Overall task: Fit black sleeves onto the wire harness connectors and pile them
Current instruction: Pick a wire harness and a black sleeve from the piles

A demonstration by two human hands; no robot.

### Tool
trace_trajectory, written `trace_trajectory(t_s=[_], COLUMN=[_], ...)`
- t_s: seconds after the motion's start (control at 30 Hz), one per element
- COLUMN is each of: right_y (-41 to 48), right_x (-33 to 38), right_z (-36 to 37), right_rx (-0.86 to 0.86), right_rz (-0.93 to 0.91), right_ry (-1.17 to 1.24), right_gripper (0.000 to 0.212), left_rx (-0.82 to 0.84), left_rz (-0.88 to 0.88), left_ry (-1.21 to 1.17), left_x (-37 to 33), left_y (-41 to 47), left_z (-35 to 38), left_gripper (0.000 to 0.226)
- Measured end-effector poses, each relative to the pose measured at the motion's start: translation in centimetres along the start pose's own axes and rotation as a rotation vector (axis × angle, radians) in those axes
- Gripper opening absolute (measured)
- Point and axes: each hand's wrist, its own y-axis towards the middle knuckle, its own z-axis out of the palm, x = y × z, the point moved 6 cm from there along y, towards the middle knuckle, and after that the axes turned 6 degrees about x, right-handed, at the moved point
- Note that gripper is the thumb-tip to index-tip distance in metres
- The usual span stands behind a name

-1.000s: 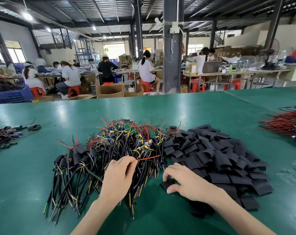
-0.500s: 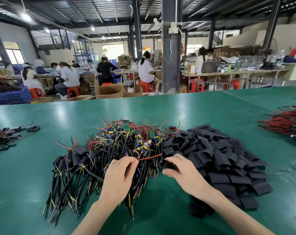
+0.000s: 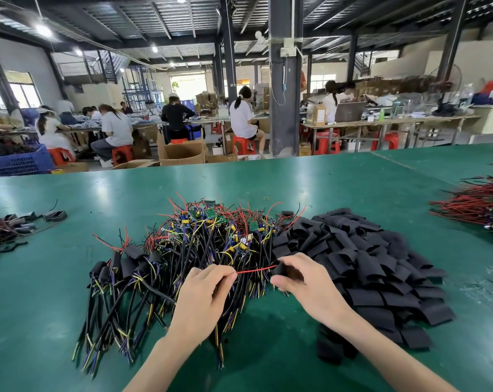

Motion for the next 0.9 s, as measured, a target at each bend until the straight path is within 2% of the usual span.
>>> trace_trajectory(t_s=[0.1,0.2,0.27,0.33,0.43,0.5,0.6,0.7,0.8,0.9], right_y=[-0.3,-0.9,-1.2,-1.5,-1.6,-1.7,-1.4,-0.5,-0.3,-0.4], right_x=[0.8,2.5,3.5,3.9,3.0,1.9,0.9,0.4,-0.1,0.5], right_z=[-0.4,0.3,1.4,2.8,4.7,5.1,4.1,2.5,2.1,2.2], right_rx=[-0.006,0.013,0.021,0.068,0.242,0.315,0.277,0.216,0.221,0.249], right_rz=[-0.092,-0.281,-0.361,-0.414,-0.34,-0.274,-0.257,-0.221,-0.181,-0.217], right_ry=[-0.203,-0.749,-0.967,-0.996,-0.877,-0.823,-0.804,-0.786,-0.791,-0.799], right_gripper=[0.031,0.036,0.039,0.04,0.037,0.035,0.038,0.04,0.039,0.037], left_rx=[0.0,0.021,0.051,0.091,0.181,0.252,0.33,0.331,0.343,0.305], left_rz=[0.053,0.147,0.162,0.083,0.001,0.015,0.056,0.093,0.079,0.07], left_ry=[0.081,0.137,0.115,0.005,-0.175,-0.202,-0.016,0.202,0.192,0.131], left_x=[-0.3,-1.2,-1.7,-1.7,-1.6,-1.5,-0.4,0.8,0.9,0.2], left_y=[0.1,0.2,0.1,-0.2,-0.8,-0.9,-0.5,-0.1,0.1,0.1], left_z=[-0.1,0.3,0.9,1.5,2.4,2.6,2.3,2.0,2.2,1.7], left_gripper=[0.031,0.028,0.02,0.012,0.039,0.045,0.048,0.042,0.044,0.051])
